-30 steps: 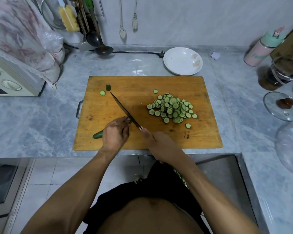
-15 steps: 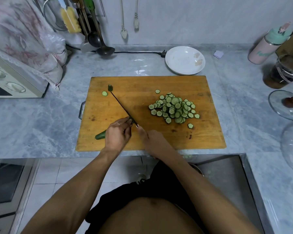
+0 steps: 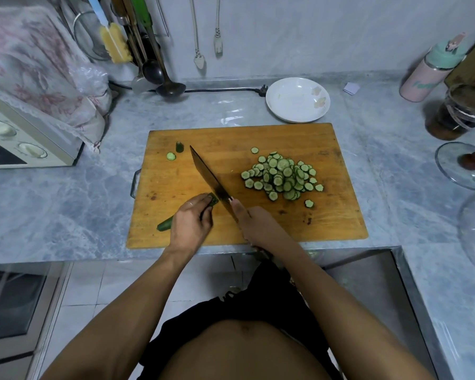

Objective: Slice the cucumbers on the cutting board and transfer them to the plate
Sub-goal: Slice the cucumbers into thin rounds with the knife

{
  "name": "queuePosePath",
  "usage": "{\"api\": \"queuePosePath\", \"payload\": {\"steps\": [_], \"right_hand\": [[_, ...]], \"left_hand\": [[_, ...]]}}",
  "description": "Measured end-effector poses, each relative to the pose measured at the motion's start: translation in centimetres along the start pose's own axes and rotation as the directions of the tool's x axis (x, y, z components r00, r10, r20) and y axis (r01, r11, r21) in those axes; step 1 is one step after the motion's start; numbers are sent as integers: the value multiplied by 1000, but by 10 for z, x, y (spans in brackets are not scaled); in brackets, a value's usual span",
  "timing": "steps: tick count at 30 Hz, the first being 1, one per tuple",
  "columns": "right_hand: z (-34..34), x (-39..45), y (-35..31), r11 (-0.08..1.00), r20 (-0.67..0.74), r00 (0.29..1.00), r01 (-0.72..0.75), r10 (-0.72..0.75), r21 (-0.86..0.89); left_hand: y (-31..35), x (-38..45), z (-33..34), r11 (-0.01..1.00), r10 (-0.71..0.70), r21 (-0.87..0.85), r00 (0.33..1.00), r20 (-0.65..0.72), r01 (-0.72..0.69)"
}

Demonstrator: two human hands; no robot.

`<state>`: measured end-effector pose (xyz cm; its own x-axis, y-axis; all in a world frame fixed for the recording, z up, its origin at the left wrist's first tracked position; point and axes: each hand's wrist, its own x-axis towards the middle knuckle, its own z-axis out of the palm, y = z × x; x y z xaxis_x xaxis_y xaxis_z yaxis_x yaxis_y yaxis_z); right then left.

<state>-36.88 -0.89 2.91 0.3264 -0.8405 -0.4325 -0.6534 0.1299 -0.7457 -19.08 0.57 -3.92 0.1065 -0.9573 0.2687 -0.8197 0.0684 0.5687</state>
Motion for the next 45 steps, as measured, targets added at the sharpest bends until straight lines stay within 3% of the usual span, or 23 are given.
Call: {"api": "queuePosePath", "payload": {"steps": [13,31,45], "right_hand": [[-6,-28,-5,988,38,993,114,-111,-107],[9,-12,-5,986,65,996,73,-63,-151],[5,-1,-10,995,12,998,56,-55,-85]], "left_hand": [[-6,5,0,996,-10,87,999,52,6],[-9,6,3,997,-11,72,998,68,6],[1,5,2,999,-49,0,999,-15,49]]}}
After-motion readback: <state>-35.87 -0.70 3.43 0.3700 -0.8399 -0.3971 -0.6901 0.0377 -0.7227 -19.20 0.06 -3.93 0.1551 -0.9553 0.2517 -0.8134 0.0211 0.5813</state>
